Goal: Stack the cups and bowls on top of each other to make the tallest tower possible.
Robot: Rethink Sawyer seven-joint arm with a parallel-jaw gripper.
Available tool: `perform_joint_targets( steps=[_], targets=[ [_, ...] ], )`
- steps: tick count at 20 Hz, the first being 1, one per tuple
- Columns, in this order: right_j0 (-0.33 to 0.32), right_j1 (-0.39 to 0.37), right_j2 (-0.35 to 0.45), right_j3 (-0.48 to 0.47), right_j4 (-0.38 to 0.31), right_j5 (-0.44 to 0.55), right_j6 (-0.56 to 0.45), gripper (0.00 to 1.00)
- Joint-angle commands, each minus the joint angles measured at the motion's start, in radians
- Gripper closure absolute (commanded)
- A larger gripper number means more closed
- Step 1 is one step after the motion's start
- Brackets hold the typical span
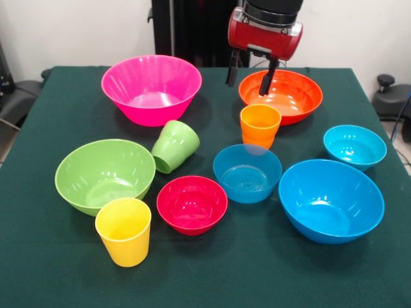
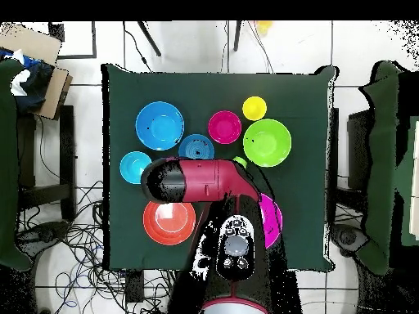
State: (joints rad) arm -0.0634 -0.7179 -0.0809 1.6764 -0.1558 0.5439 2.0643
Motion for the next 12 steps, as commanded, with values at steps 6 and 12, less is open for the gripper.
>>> perform_joint_targets(
  steps=[6,12],
  targets=[
    [-0.005,0.124,0.03,-0.048,-0.011,-0.036,0.094,0.0],
    [0.006,0.148,0.018,-0.069,-0.009,-0.05,0.101,0.0]
  ],
)
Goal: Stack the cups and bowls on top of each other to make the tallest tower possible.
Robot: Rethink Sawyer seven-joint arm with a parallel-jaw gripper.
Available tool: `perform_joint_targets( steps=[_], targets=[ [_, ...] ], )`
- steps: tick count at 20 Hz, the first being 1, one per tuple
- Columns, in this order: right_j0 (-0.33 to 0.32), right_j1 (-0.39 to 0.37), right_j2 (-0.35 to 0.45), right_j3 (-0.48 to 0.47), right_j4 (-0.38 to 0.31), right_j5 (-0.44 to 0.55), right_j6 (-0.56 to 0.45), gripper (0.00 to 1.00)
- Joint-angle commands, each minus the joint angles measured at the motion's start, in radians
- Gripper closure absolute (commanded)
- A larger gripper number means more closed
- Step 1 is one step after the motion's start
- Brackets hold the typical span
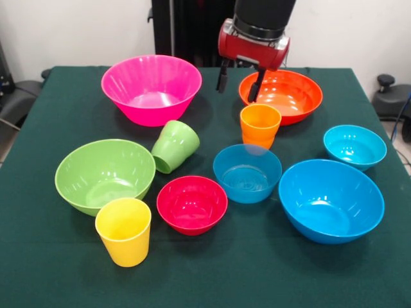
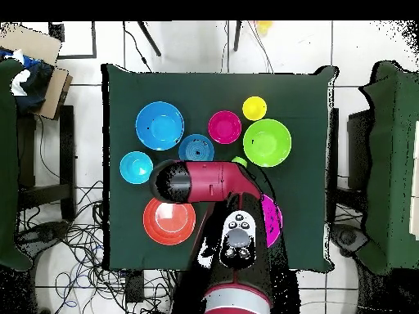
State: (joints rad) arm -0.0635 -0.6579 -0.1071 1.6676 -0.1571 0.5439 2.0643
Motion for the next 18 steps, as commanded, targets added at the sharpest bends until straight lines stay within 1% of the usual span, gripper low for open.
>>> perform_joint_targets(
  steps=[1,5,7,9,11,12,18],
  targets=[
    [0.009,0.092,0.041,-0.065,-0.007,-0.05,0.104,0.0],
    [0.017,0.114,0.039,-0.067,0.001,-0.077,0.119,0.0],
    [0.024,0.135,0.034,-0.085,0.006,-0.087,0.13,0.0],
    [0.03,0.138,0.029,-0.083,0.008,-0.092,0.135,0.0],
    [0.033,0.142,0.027,-0.086,0.012,-0.093,0.135,0.0],
    [0.033,0.153,0.027,-0.106,0.016,-0.083,0.131,0.0],
    [0.042,0.165,0.018,-0.121,0.022,-0.081,0.138,0.0]
  ],
)
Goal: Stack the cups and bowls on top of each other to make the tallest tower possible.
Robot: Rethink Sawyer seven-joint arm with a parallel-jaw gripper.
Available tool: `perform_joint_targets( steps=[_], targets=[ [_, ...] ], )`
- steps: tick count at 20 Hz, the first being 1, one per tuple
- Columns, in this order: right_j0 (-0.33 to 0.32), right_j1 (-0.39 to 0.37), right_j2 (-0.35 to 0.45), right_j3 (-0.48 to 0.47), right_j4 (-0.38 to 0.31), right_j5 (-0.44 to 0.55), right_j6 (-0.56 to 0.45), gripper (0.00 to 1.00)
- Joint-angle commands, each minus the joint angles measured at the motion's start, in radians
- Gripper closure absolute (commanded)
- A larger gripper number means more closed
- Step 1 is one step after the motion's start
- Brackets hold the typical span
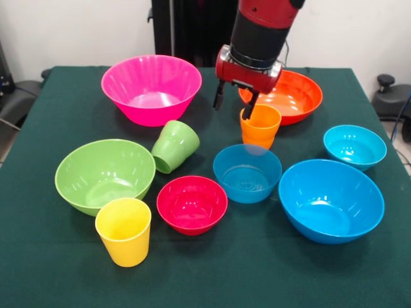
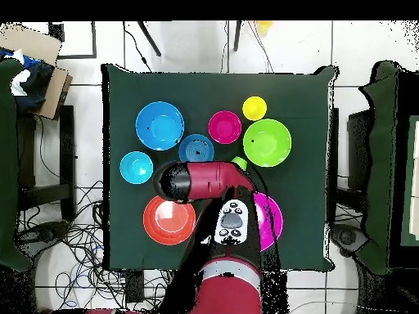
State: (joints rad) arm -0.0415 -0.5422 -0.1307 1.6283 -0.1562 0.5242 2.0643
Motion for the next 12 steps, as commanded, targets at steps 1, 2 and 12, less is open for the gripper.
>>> perform_joint_targets(
  steps=[1,2,12],
  targets=[
    [0.023,0.051,0.039,-0.085,0.021,-0.06,0.139,0.0],
    [0.024,0.053,0.037,-0.09,0.021,-0.055,0.138,0.0],
    [0.051,0.078,0.019,-0.139,0.027,-0.018,0.14,0.0]
  ],
)
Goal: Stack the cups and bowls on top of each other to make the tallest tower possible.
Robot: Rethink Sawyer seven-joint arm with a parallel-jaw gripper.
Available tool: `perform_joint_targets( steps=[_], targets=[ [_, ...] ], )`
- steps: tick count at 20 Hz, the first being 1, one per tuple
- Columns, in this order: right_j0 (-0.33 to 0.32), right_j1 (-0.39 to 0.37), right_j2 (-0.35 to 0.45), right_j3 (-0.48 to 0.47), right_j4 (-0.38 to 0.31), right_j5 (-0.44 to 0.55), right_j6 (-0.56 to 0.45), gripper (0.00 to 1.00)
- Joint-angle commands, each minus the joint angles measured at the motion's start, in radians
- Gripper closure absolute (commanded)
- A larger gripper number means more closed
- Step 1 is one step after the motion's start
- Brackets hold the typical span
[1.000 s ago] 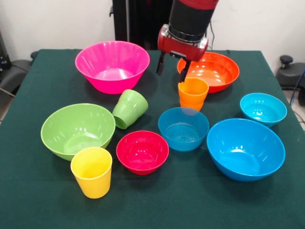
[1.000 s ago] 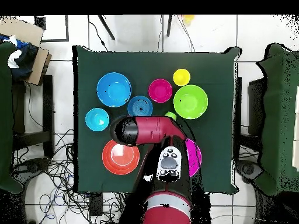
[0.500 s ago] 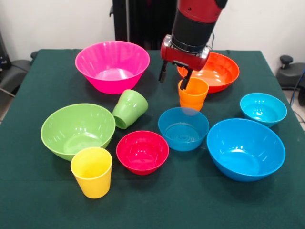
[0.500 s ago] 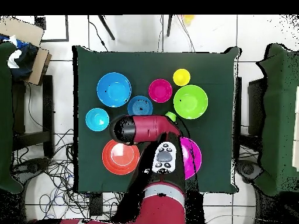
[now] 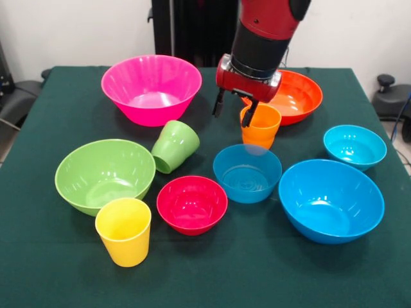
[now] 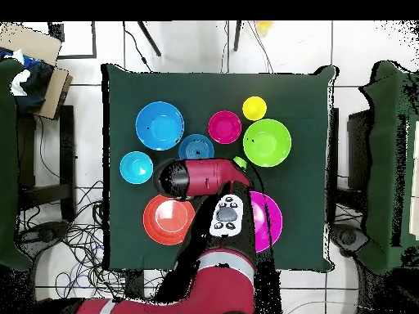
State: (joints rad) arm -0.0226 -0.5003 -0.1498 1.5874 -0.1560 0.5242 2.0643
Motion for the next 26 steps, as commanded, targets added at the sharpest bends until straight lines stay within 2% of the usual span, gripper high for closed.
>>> perform_joint_targets(
  steps=[1,9,15,17,20,24,26],
  targets=[
    [0.037,0.037,0.034,-0.104,0.028,-0.01,0.142,0.0],
    [0.076,0.051,0.018,-0.109,0.056,-0.008,0.169,0.0],
    [0.141,-0.034,-0.006,-0.022,0.136,0.067,0.238,0.0],
    [0.143,-0.054,-0.01,-0.005,0.152,0.082,0.225,0.0],
    [0.101,-0.095,-0.005,0.037,0.147,0.083,0.151,0.0],
    [-0.021,-0.147,0.051,0.14,0.139,0.022,0.03,0.0],
    [-0.066,-0.155,0.075,0.161,0.123,-0.001,-0.011,0.0]
  ],
)
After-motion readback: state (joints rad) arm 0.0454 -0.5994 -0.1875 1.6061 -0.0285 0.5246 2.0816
